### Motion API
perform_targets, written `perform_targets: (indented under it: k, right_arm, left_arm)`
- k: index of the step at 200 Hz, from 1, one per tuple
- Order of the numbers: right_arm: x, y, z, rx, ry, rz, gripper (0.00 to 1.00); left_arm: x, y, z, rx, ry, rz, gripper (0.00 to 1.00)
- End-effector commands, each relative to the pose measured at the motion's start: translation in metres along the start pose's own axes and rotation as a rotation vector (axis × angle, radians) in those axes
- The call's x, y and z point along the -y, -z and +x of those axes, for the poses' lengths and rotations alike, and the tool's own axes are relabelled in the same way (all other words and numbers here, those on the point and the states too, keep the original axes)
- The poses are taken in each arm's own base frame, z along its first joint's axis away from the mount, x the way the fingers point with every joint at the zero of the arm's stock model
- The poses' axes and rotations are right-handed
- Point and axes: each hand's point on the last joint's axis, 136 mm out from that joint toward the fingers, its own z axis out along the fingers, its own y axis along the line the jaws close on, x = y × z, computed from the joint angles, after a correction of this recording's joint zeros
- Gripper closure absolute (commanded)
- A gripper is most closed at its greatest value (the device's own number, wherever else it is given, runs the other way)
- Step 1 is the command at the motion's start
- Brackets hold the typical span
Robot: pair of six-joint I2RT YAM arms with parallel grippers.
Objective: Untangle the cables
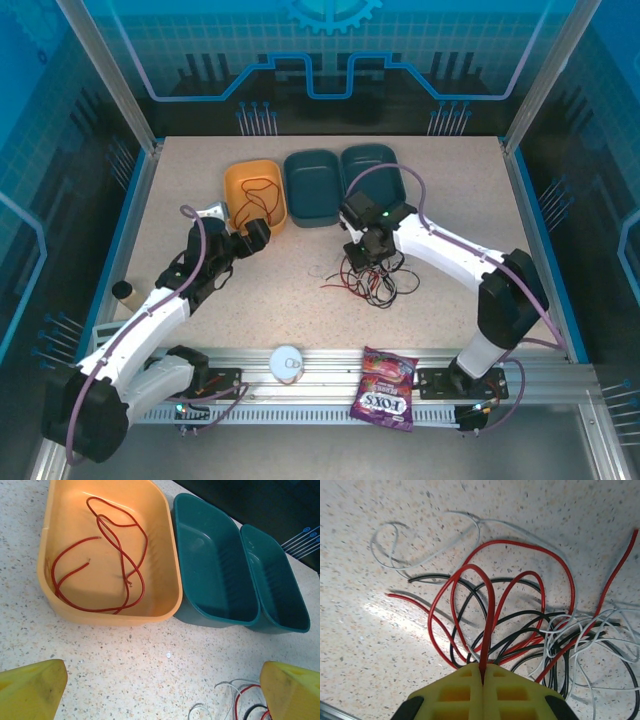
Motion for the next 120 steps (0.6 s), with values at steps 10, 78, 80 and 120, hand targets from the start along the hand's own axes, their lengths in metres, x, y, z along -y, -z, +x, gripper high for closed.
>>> perform_targets:
  k: [10,78,80,120]
  right_arm:
    - [-0.005,0.028,-0.007,0.058,-0.001,-0.006,1.0]
    - [-0.019,0.068,-0.031,0.208,-0.017,-0.097,1.0]
    - [-0.019,0.069,-0.032,0.212,-0.017,-0.1,1.0]
    - [-0.03,0.093,-0.045,0.301,-0.021,-0.17,1.0]
  left_arm:
    - [0.018,-0.001,0.001,-0.023,-0.008,0.085,0.01]
    - [0.072,-0.004,0.023,-0.134,-0.031,0.357,0.01]
    - [0.074,-0.004,0.024,-0.138,-0.033,0.363,0.01]
    - [0.11,-0.005,0.057,-0.209,-0.097,0.478,0.03]
